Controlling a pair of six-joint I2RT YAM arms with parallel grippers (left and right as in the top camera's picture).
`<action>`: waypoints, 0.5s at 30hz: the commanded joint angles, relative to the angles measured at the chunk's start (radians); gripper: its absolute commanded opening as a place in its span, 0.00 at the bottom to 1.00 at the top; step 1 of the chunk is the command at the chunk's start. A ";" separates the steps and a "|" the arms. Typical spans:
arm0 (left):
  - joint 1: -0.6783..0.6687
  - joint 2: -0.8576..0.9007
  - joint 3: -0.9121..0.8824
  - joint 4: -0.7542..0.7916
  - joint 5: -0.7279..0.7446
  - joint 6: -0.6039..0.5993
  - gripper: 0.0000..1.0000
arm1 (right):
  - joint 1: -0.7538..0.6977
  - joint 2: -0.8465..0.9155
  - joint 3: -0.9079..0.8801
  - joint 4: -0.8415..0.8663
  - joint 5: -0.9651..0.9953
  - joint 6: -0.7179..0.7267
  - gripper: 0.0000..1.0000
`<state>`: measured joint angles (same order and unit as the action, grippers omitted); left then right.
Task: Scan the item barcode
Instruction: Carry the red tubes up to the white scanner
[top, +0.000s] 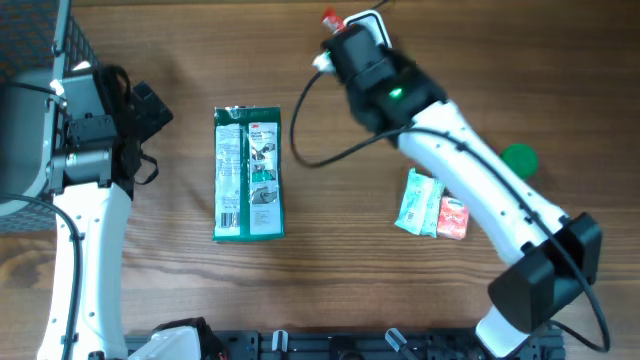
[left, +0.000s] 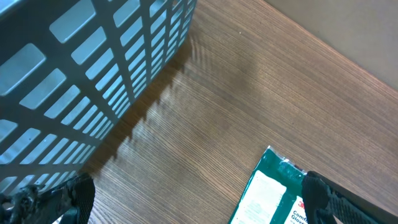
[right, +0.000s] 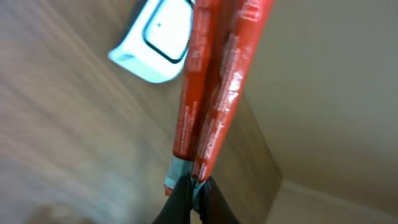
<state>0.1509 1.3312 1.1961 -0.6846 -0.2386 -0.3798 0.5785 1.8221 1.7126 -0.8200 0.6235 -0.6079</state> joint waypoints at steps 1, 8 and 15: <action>0.004 -0.001 0.003 0.003 -0.005 0.009 1.00 | -0.088 -0.003 0.014 0.045 -0.137 -0.135 0.04; 0.004 -0.001 0.004 0.003 -0.005 0.009 1.00 | -0.174 0.073 0.013 0.231 -0.100 -0.235 0.04; 0.004 -0.001 0.004 0.003 -0.005 0.009 1.00 | -0.180 0.224 0.013 0.500 0.051 -0.454 0.04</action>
<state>0.1509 1.3312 1.1961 -0.6846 -0.2386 -0.3798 0.3977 1.9701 1.7130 -0.3923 0.5938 -0.9237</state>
